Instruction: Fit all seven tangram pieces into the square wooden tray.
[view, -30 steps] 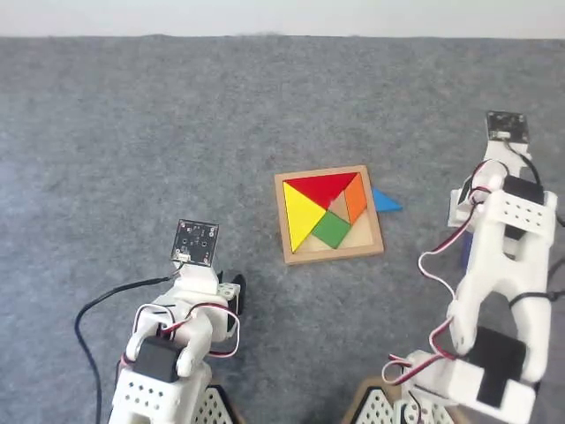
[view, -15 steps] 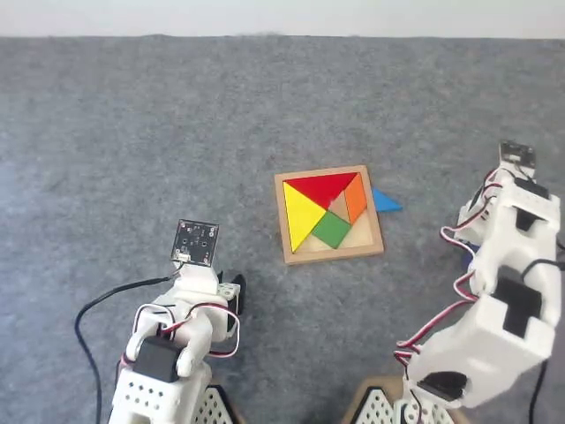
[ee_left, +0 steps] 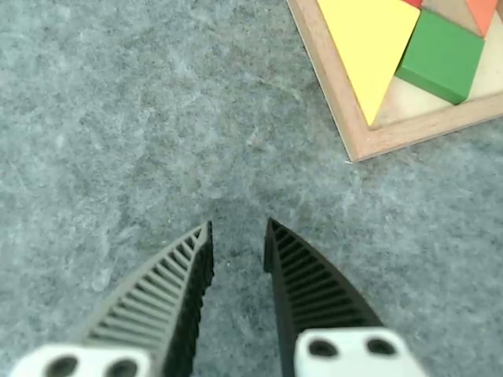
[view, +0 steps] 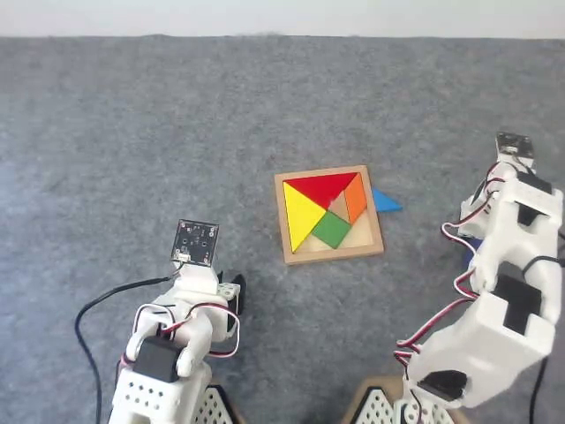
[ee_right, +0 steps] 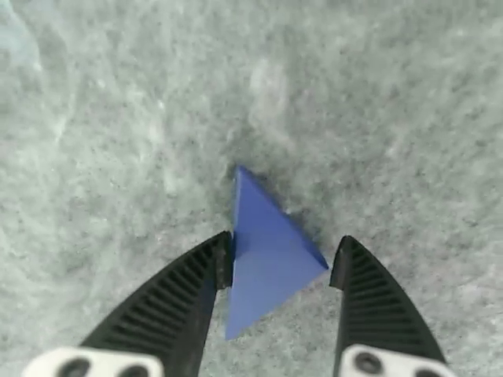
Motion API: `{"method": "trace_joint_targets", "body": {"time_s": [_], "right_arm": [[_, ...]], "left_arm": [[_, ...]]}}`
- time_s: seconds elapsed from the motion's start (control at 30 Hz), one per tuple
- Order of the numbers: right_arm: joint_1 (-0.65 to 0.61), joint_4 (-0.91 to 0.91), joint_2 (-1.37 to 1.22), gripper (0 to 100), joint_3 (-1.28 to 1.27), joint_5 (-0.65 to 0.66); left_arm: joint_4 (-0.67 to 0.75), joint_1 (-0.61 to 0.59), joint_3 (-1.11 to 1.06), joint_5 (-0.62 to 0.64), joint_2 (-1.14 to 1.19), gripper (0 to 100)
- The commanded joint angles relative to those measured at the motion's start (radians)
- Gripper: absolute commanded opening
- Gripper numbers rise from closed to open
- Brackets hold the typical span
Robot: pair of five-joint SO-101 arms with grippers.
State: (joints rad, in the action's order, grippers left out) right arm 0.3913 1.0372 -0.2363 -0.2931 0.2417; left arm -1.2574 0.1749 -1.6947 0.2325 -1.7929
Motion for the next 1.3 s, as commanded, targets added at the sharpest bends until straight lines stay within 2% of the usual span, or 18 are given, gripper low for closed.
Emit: {"method": "trace_joint_targets", "body": {"time_s": [0.0, 0.3, 0.53, 0.8, 0.9, 0.97, 1.1, 1.27], "right_arm": [[0.005, 0.002, -0.004, 21.7, 0.034, 0.008], [0.010, 0.067, -0.125, 21.4, 0.124, 0.006], [0.005, 0.081, -0.127, 6.3, 0.127, 0.005], [0.007, 0.134, -0.038, 6.9, 0.120, -0.040], [0.031, 0.191, 0.018, 11.6, 0.118, -0.049], [0.039, 0.231, 0.039, 16.9, 0.118, -0.109], [0.005, 0.245, 0.050, 26.0, 0.066, -0.163], [-0.033, 0.180, 0.048, 27.7, -0.009, -0.209]], "left_arm": [[-0.002, 0.002, 0.012, 0.006, -0.017, 11], [-0.002, 0.002, 0.012, 0.006, -0.017, 11], [-0.002, 0.002, 0.012, 0.006, -0.017, 11], [-0.002, 0.002, 0.012, 0.006, -0.017, 11], [-0.002, 0.002, 0.012, 0.006, -0.017, 11], [-0.002, 0.002, 0.012, 0.006, -0.017, 11], [-0.002, 0.002, 0.012, 0.006, -0.017, 11], [-0.002, 0.002, 0.012, 0.006, -0.017, 11]]}}
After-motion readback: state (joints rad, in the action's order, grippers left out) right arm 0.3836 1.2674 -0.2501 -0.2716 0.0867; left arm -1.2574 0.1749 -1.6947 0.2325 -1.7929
